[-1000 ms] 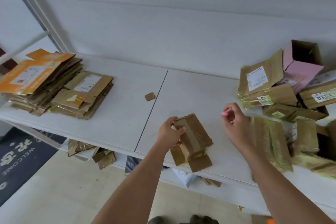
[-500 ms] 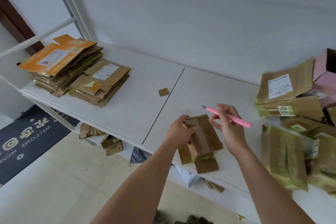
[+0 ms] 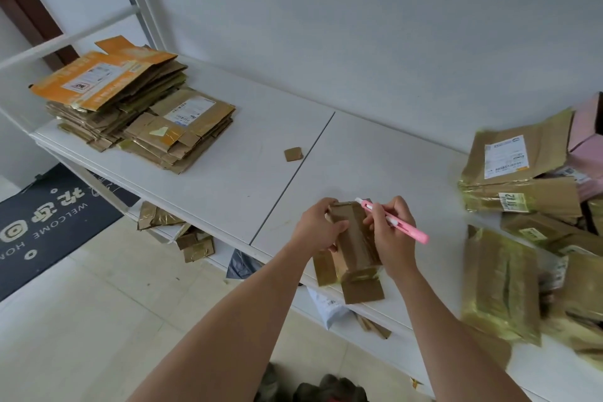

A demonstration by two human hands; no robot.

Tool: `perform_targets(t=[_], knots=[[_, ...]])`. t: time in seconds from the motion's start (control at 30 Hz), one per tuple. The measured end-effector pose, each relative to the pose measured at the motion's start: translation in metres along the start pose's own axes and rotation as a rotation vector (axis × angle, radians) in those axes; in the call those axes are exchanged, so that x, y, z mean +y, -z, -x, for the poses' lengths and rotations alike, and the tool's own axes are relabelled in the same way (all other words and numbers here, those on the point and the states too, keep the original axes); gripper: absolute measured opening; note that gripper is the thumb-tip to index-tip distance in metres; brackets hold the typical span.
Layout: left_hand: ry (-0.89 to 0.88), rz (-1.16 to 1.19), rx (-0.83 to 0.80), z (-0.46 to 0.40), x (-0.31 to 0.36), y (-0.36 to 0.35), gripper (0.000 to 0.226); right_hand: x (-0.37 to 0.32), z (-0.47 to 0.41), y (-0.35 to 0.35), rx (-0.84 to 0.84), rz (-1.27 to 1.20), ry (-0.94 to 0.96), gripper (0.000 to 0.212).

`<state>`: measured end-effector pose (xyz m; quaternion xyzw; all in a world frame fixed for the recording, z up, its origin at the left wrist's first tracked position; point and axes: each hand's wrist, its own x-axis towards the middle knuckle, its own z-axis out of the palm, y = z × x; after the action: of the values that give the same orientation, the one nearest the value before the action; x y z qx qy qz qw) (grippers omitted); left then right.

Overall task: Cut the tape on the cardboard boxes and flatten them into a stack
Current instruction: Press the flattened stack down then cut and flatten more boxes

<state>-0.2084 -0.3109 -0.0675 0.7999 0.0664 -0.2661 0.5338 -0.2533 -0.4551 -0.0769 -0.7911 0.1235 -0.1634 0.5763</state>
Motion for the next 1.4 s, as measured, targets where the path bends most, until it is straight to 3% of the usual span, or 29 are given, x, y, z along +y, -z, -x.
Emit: perform_targets(t=[0.33, 0.53, 0.83, 1.4], knots=[[0.006, -0.012, -0.009, -0.001, 0.000, 0.001, 0.049, 0.007, 0.000, -0.004, -0.040, 0.134, 0.167, 0.022], [0.011, -0.006, -0.012, -0.001, 0.000, 0.003, 0.050, 0.007, -0.002, -0.003, -0.150, 0.195, 0.335, 0.019], [0.016, 0.022, -0.003, 0.002, 0.001, 0.002, 0.048, 0.001, -0.008, 0.004, -0.259, 0.303, 0.264, 0.021], [0.026, 0.003, 0.020, 0.006, 0.004, -0.001, 0.043, 0.008, 0.016, 0.020, -0.274, 0.236, 0.387, 0.022]])
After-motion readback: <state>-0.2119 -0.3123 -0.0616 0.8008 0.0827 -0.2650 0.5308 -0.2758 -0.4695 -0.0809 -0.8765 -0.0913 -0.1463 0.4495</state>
